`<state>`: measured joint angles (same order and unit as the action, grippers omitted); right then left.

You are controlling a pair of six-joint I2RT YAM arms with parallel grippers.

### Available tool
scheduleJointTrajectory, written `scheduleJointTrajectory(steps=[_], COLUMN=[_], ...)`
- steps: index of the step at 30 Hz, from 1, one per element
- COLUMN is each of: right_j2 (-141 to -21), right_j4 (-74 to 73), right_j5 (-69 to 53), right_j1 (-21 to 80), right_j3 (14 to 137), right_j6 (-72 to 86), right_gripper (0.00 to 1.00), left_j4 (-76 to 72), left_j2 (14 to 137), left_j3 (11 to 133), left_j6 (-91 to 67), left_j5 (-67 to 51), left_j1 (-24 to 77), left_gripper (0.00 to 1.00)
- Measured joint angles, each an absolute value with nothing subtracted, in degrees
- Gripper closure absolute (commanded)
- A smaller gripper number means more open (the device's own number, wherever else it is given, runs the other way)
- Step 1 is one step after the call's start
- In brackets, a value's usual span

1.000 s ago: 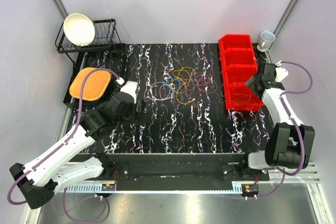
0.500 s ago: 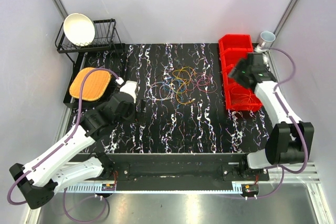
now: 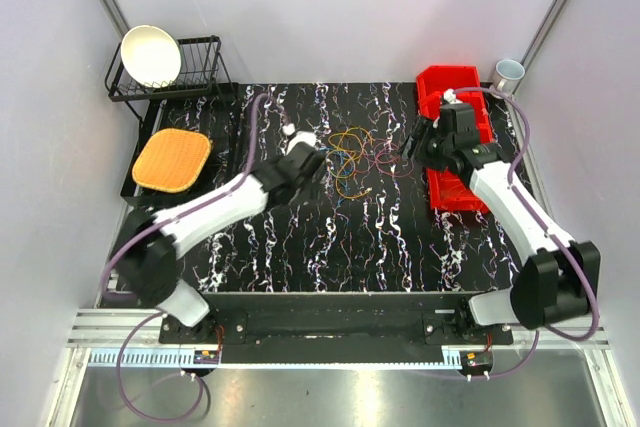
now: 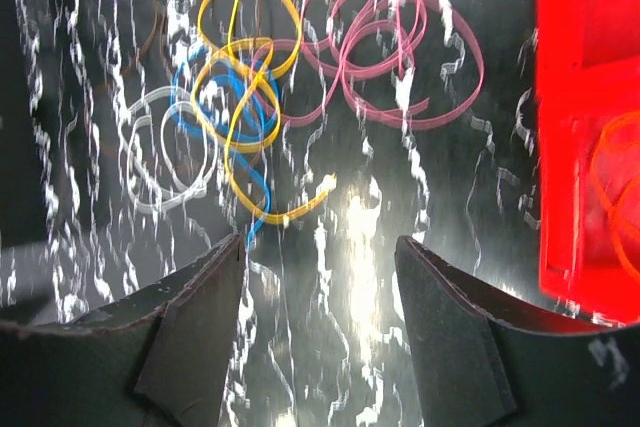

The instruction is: Untangle the cables

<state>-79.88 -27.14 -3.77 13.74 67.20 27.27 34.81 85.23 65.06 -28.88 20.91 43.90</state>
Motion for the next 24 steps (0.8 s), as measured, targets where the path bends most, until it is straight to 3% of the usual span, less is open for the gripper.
scheduleJointTrajectory(steps=[9,15,21,24], right_j2=[-68.23,-66.74,-66.83,-66.83], right_j4=[-30.48,-31.16,-31.29,-31.29], right_j5=[-7.31,-9.19,-11.16,-11.66], right_j1=[13.74,13.74,13.74,13.74], right_j3=[59.70,59.55,59.31,59.29], right_j6=[26.87,26.65,26.68,26.68], right_gripper=[0.30,0.30,0.30,0.30], left_j4=[33.21,33.32,33.80,33.50], left_j2=[105.89,111.48,115.44,117.45], left_j3=[84.44,87.81,90.08,91.39], left_j6=[-30.92,-32.80,-34.74,-35.20], left_j5=[21.50,21.91,21.85,21.30], left_j1=[38.04,35.94,33.54,32.29], left_gripper=[0.30,0.30,0.40,0.53])
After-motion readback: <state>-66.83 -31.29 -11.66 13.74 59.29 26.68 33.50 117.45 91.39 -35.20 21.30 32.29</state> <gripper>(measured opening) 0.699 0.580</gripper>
